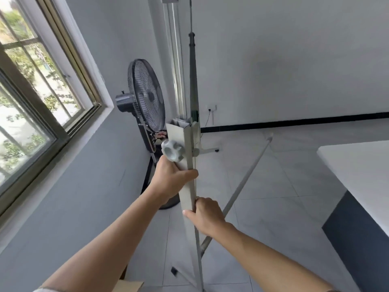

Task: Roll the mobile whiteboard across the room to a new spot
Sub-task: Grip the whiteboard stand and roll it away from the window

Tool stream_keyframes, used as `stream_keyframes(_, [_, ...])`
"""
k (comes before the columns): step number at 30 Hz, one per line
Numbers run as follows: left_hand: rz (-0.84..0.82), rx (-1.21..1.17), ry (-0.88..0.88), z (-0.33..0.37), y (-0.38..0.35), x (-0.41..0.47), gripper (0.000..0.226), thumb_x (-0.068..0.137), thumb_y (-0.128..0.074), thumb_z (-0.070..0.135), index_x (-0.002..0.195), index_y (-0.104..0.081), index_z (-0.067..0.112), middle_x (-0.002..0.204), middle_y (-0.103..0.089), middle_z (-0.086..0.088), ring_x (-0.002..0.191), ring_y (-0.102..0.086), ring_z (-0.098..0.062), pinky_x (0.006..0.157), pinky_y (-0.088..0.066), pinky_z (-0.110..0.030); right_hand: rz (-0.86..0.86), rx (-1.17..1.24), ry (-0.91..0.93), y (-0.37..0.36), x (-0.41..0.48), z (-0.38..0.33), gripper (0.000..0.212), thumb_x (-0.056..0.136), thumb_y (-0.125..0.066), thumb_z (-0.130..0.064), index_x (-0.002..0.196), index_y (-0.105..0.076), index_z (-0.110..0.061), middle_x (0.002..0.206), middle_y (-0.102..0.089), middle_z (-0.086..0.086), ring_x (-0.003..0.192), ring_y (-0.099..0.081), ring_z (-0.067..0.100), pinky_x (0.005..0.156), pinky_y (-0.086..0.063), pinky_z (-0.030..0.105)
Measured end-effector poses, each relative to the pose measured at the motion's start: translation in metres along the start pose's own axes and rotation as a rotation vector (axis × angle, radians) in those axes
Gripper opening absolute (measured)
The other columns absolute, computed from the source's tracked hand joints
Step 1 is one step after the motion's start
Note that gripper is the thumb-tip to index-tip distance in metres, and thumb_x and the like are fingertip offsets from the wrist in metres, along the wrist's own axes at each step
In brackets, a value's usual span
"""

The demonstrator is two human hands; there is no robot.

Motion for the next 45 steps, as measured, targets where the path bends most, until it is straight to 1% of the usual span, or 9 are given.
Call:
stream_keyframes(3, [0.025, 0.014, -0.005, -0.003, 0.001, 0.01, 0.048, 0.068, -0.068, -0.008, 0.066, -0.068, 0.04, 0.061, -0.056, 0.0, 0.059, -0.054, -0.018, 0.057, -0.046, -0.031, -0.004, 0.018, -0.015, 0.003, 0.008, -0.001, 0.034, 0.087, -0.058, -0.042, 0.099, -0.063, -0.011, 0.101, -0.071, 0.009, 0.093, -0.065, 0.031, 0.07, -0.044, 0.031])
stream_keyframes(7, [0.04, 0.027, 0.026, -0.011, 0.002, 0.009, 0.019, 0.067, -0.068, -0.004, 0.061, -0.059, 0.011, 0.056, -0.049, -0.004, 0.053, -0.047, -0.019, 0.054, -0.039, -0.03, -0.036, 0.04, -0.001, -0.001, 0.006, -0.005, 0.026, 0.087, -0.059, -0.039, 0.098, -0.06, -0.016, 0.104, -0.07, 0.008, 0.09, -0.062, 0.029, 0.07, -0.041, 0.03])
stream_keyframes(11, [0.089, 0.052, 0.081, -0.022, 0.003, 0.005, 0.034, 0.069, -0.068, -0.005, 0.051, -0.045, 0.014, 0.042, -0.042, 0.01, 0.042, -0.038, -0.012, 0.045, -0.033, -0.021, -0.105, 0.048, 0.01, -0.011, 0.004, -0.003, 0.033, 0.086, -0.059, -0.039, 0.107, -0.058, -0.013, 0.106, -0.069, 0.008, 0.097, -0.063, 0.031, 0.073, -0.043, 0.032])
stream_keyframes(18, [0.161, 0.019, 0.157, -0.035, 0.028, -0.002, 0.022, 0.067, -0.068, 0.002, 0.076, -0.057, -0.014, 0.064, -0.055, -0.019, 0.061, -0.053, -0.025, 0.059, -0.043, -0.037, -0.179, 0.036, 0.061, -0.032, 0.01, -0.018, 0.043, 0.086, -0.059, -0.042, 0.12, -0.052, -0.016, 0.113, -0.067, 0.007, 0.1, -0.062, 0.031, 0.081, -0.05, 0.037])
stream_keyframes(24, [0.268, 0.009, 0.253, -0.041, 0.041, -0.017, 0.032, 0.06, -0.067, 0.01, 0.085, -0.062, -0.009, 0.075, -0.06, -0.017, 0.069, -0.057, -0.025, 0.066, -0.045, -0.039, -0.272, 0.055, 0.152, -0.048, 0.018, -0.023, 0.047, 0.082, -0.063, -0.047, 0.117, -0.051, -0.017, 0.104, -0.068, 0.007, 0.096, -0.064, 0.03, 0.076, -0.049, 0.036])
stream_keyframes(30, [0.554, 0.031, 0.335, -0.041, 0.039, -0.034, 0.012, 0.071, -0.07, 0.003, 0.078, -0.061, 0.008, 0.068, -0.058, -0.006, 0.053, -0.056, -0.01, 0.053, -0.045, -0.022, -0.442, -0.019, 0.22, -0.035, 0.029, 0.012, 0.075, 0.083, -0.061, -0.05, 0.147, -0.03, -0.023, 0.129, -0.06, 0.007, 0.118, -0.057, 0.028, 0.098, -0.047, 0.039])
stream_keyframes(37, [0.929, 0.407, 0.255, -0.012, -0.021, -0.103, 0.053, 0.083, -0.07, 0.008, 0.132, -0.051, 0.013, 0.12, -0.049, 0.005, 0.108, -0.052, -0.016, 0.09, -0.046, -0.034, -0.467, 0.012, 0.083, 0.022, 0.071, 0.114, 0.063, 0.084, -0.062, -0.046, 0.138, -0.044, -0.019, 0.118, -0.065, 0.004, 0.112, -0.06, 0.025, 0.096, -0.05, 0.04])
stream_keyframes(41, [0.745, 0.49, 0.213, -0.019, -0.083, -0.075, 0.028, 0.082, -0.069, 0.006, 0.11, -0.066, 0.012, 0.105, -0.06, 0.004, 0.09, -0.064, -0.023, 0.075, -0.056, -0.041, -0.45, 0.019, 0.004, 0.047, 0.104, 0.164, 0.064, 0.085, -0.061, -0.046, 0.141, -0.042, -0.021, 0.132, -0.059, 0.004, 0.121, -0.055, 0.023, 0.1, -0.045, 0.034])
stream_keyframes(45, [0.522, 0.554, 0.294, -0.046, -0.128, -0.007, 0.03, 0.088, -0.064, 0.02, 0.118, -0.063, 0.019, 0.112, -0.063, 0.006, 0.096, -0.064, -0.017, 0.077, -0.052, -0.034, -0.421, 0.057, -0.076, 0.069, 0.146, 0.197, 0.062, 0.087, -0.061, -0.046, 0.14, -0.043, -0.02, 0.125, -0.062, 0.003, 0.115, -0.058, 0.022, 0.097, -0.045, 0.031])
Point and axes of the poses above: each hand's wrist, its own x-axis towards the middle knuckle, its own y-axis out of the back of the hand, z = x × y, the point moved 10 cm from there along x, towards the middle knuckle
